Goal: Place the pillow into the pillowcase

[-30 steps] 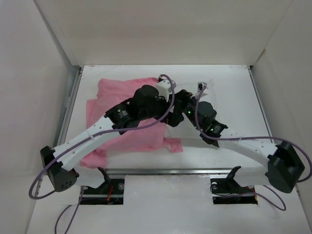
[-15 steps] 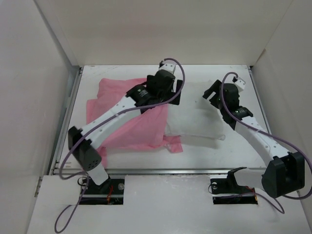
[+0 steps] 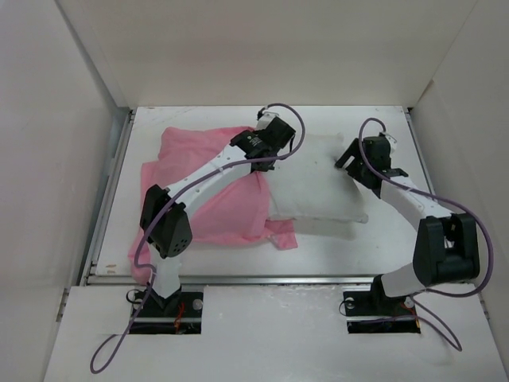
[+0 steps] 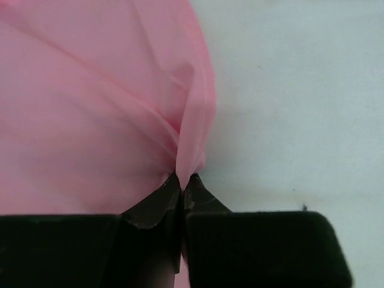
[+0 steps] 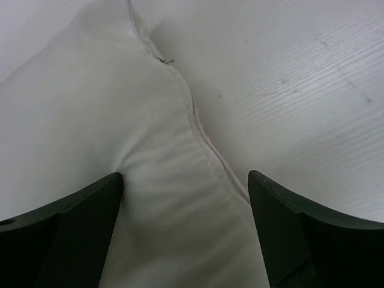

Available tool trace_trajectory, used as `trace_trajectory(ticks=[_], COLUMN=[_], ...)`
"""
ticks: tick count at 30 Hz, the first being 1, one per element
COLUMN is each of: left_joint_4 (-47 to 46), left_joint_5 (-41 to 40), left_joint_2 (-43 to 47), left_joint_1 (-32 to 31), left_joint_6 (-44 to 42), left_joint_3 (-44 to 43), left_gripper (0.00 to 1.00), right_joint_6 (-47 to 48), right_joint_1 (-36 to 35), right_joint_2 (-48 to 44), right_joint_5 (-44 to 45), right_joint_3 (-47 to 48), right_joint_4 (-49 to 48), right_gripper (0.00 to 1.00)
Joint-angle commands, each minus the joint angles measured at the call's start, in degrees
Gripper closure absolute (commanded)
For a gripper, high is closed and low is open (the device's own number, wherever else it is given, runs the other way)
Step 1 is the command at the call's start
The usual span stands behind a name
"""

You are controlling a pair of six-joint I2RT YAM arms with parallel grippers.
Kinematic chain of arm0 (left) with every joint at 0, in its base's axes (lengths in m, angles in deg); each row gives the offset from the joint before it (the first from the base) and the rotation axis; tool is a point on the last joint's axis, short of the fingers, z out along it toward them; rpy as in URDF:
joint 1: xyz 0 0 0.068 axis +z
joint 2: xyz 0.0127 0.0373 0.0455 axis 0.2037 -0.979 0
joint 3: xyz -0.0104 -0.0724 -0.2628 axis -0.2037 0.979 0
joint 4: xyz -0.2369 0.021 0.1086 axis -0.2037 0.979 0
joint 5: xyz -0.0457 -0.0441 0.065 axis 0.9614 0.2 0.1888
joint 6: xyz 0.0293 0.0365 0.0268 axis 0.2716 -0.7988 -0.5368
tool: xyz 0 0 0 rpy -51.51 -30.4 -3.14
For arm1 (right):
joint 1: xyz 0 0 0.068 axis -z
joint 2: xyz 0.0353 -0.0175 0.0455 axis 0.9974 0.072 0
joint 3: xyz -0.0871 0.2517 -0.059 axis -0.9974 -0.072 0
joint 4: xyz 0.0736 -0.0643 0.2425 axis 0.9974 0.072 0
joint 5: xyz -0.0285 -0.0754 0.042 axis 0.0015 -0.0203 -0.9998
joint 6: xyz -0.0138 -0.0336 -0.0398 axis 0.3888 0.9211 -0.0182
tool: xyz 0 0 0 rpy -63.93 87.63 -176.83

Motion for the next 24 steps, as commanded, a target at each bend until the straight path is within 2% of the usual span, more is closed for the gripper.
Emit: trace_trajectory(ticks=[1,3,4,5,7,8,10,11,12,15,16,18,22,24], left_joint_4=[5.66,6.45,6.45,6.45,2.87,1.02,-2.85,-6.7,-8.56,-11.22,-11.22,-15.14,-31.05,-36.51], left_joint_5=[-4.5,-5.04,-6.43,-6.44,-5.66,-4.7,-2.67,0.82,2.68,8.57,10.5,16.63,25.01,27.56], left_joint_2=[1.07,1.59,1.59,2.2,2.9,3.52,3.53,2.48,1.51,-5.77,-8.14,-12.36,-7.3,-4.22], left_joint_1=[0.93,0.93,0.93,0.93,0.93,0.93,1.46,1.46,1.46,1.46,1.46,1.46,0.15,-0.55], left_joint_6=[1.29,1.81,1.81,1.29,-0.46,-3.78,-6.78,-8.63,-10.56,-15.14,-15.76,-17.08,-17.61,-18.23], left_joint_3=[-2.38,-3.09,-3.09,-3.09,-2.47,-3.25,-7.2,-9.39,-11.85,-27.03,-37.43,-44.02,-41.07,-37.55], left_gripper=[1.0,1.0,1.0,1.0,1.0,1.0,1.0,1.0,1.0,1.0,1.0,1.0,1.0,1.0], right_joint_6=[2.75,4.24,4.77,5.64,7.22,7.93,7.94,8.63,8.64,13.02,14.25,17.94,22.96,25.15], right_joint_1=[0.19,0.19,0.19,0.19,0.19,0.19,0.19,0.19,0.19,0.19,0.19,0.19,0.19,0.19], right_joint_2=[2.57,5.03,5.74,6.27,6.27,5.4,0.86,-1.0,-2.68,-6.82,-7.52,-9.8,-11.75,-12.53], right_joint_5=[-7.93,-11.71,-13.74,-18.63,-22.26,-24.8,-23.43,-22.21,-18.02,-7.82,-5.95,-3.48,-1.28,-3.98], right_joint_3=[-0.96,-0.44,-0.43,-0.43,0.1,0.62,2.81,3.69,6.83,14.92,20.17,25.3,37.77,44.2], right_joint_4=[-5.75,-7.16,-9.34,-10.75,-13.74,-14.28,-14.28,-15.24,-15.25,-10.34,-9.55,-8.31,-5.41,-4.88], right_gripper=[0.1,0.16,0.22,0.54,0.81,1.0,1.0,1.0,1.0,1.0,1.0,1.0,1.0,1.0])
